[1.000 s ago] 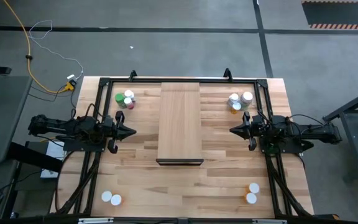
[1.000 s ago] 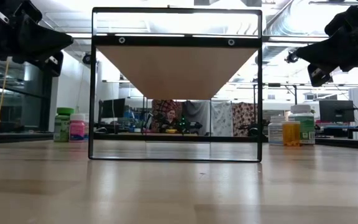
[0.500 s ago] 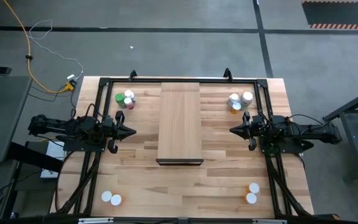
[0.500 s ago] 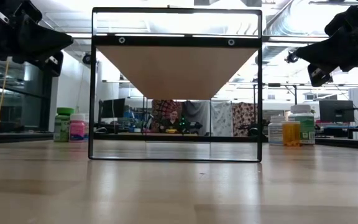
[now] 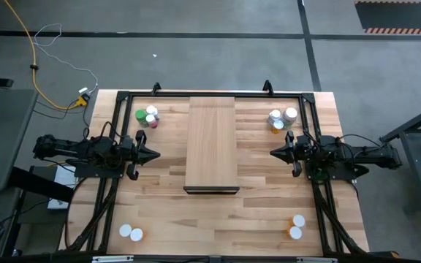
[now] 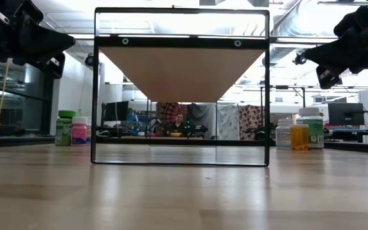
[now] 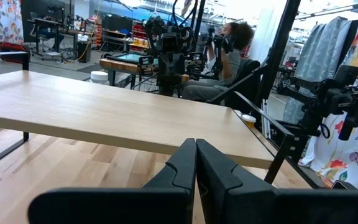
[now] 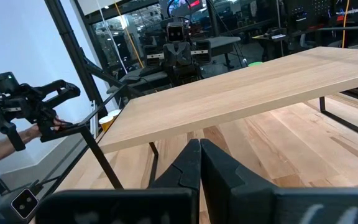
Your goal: Pick and place medicine bottles onto shelf by color
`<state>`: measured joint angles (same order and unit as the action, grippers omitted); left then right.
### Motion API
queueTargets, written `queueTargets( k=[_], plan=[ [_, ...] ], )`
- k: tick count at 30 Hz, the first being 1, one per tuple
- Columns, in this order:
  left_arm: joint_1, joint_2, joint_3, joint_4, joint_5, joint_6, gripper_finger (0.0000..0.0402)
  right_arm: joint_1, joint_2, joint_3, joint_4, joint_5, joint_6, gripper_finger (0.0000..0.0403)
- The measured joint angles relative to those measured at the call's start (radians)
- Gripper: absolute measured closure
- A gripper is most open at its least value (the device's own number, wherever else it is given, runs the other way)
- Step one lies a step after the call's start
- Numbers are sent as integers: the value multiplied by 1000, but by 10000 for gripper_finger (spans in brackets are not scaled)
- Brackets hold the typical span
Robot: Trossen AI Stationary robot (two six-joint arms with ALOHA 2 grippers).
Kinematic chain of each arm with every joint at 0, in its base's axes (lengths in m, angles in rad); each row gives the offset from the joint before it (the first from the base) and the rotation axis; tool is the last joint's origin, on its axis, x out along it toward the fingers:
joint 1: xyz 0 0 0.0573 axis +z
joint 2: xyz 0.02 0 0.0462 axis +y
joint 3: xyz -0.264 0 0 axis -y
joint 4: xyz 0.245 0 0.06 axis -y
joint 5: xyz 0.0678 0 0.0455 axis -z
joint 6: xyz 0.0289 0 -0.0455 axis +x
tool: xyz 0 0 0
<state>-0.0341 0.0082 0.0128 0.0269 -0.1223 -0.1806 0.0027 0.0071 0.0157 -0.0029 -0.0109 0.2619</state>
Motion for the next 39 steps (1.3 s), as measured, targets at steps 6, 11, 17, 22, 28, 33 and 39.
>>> queueTargets(
  k=[6,11,17,22,28,33,39],
  plan=[
    [0,0,0,0,0,0,401,0,0,0,0,0,0,403],
    [0,0,0,0,0,0,401,0,0,0,0,0,0,403],
    [0,0,0,0,0,0,401,0,0,0,0,0,0,403],
    [0,0,0,0,0,0,401,0,0,0,0,0,0,403],
    [0,0,0,0,0,0,401,0,0,0,0,0,0,403],
    [0,0,0,0,0,-1,401,0,0,0,0,0,0,403],
    [0,0,0,69,0,0,401,0,0,0,0,0,0,403]
  ],
)
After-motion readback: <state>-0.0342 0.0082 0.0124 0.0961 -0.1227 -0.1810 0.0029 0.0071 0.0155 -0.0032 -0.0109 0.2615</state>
